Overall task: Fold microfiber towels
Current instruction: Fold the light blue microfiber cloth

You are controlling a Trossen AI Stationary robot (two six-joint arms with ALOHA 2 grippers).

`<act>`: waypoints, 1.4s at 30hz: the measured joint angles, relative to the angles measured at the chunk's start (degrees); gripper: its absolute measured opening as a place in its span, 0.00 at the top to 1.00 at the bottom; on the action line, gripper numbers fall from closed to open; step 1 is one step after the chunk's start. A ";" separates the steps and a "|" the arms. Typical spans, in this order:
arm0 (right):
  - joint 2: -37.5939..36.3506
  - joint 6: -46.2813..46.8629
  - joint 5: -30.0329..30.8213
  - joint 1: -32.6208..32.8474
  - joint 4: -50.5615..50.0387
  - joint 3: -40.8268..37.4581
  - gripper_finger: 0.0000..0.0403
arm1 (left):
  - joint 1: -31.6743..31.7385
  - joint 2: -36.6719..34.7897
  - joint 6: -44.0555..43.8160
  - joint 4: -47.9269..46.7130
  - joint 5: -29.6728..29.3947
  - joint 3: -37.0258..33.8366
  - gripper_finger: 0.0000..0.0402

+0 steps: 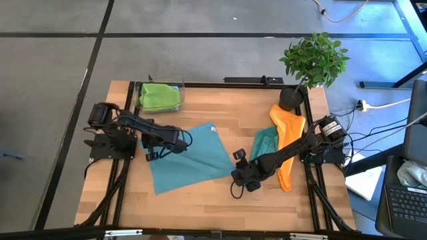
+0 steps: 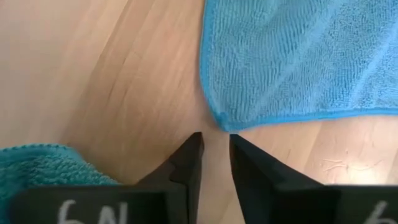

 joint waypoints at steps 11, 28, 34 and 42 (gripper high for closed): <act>-4.33 -0.06 0.48 -0.20 -1.96 -0.28 0.75 | -2.91 -10.07 -6.72 -0.06 6.37 0.07 0.99; -4.44 -7.66 6.32 -0.94 4.74 -0.09 0.75 | -9.07 -16.59 -11.47 2.73 -4.37 0.09 0.96; -4.53 -14.73 0.06 -7.08 18.21 0.00 0.72 | -9.08 -16.55 -11.33 6.48 -1.04 0.11 0.75; -4.49 -16.34 -3.43 -17.06 26.72 0.00 0.60 | -14.02 -16.54 -16.28 11.89 1.32 0.68 0.59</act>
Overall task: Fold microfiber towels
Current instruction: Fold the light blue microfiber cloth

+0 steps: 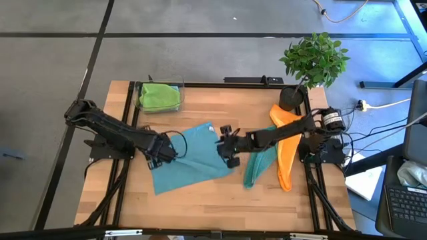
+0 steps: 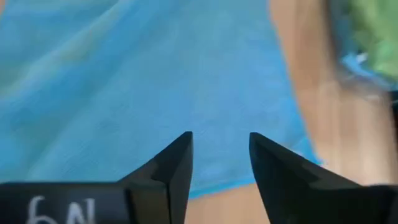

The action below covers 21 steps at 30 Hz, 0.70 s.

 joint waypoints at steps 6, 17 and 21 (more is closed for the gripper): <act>0.55 -2.75 -8.88 -8.65 10.49 0.04 0.59 | -11.51 2.38 -4.27 20.93 -2.37 0.02 0.61; 11.61 2.75 -19.61 -14.37 14.25 2.48 0.60 | -22.30 13.75 -18.85 24.93 2.62 -0.07 0.61; 13.66 4.76 -19.76 -16.00 14.37 5.52 0.60 | -23.32 16.61 -20.56 24.80 5.23 -0.09 0.61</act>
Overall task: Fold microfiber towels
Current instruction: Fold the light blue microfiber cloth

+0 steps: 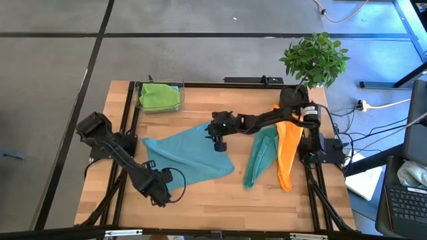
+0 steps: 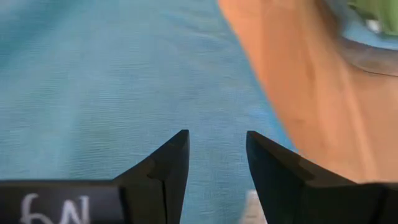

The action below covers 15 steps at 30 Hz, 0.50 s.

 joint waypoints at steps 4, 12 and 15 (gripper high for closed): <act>1.67 0.33 -0.11 -1.77 -1.33 2.40 0.60 | 0.08 2.31 -1.65 1.42 -0.32 0.00 0.61; 4.39 0.04 -1.21 -4.09 -7.85 3.67 0.60 | -0.57 4.13 -5.38 8.29 4.57 0.24 0.61; 4.46 -0.31 4.91 -4.18 -9.39 3.75 0.60 | -1.40 3.89 -7.68 10.48 6.30 0.17 0.61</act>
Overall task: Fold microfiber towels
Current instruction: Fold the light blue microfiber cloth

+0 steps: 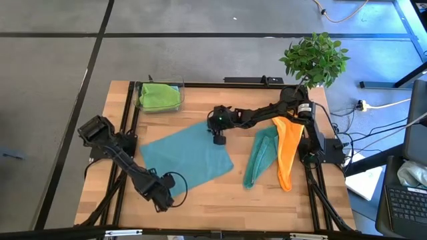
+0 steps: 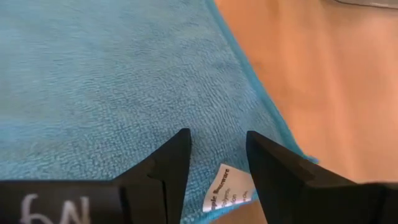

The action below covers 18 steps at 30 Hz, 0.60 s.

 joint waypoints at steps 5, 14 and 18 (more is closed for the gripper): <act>0.13 -1.40 8.31 0.01 0.04 -0.12 0.60 | -0.84 0.13 -0.13 5.80 2.39 0.85 0.61; -5.45 -1.84 11.45 0.58 -4.66 -0.81 0.60 | -0.81 0.42 1.98 3.02 -0.22 7.37 0.61; -10.35 -1.67 10.71 2.80 -7.01 -0.41 0.60 | -0.96 0.35 2.01 -2.85 -1.54 9.92 0.61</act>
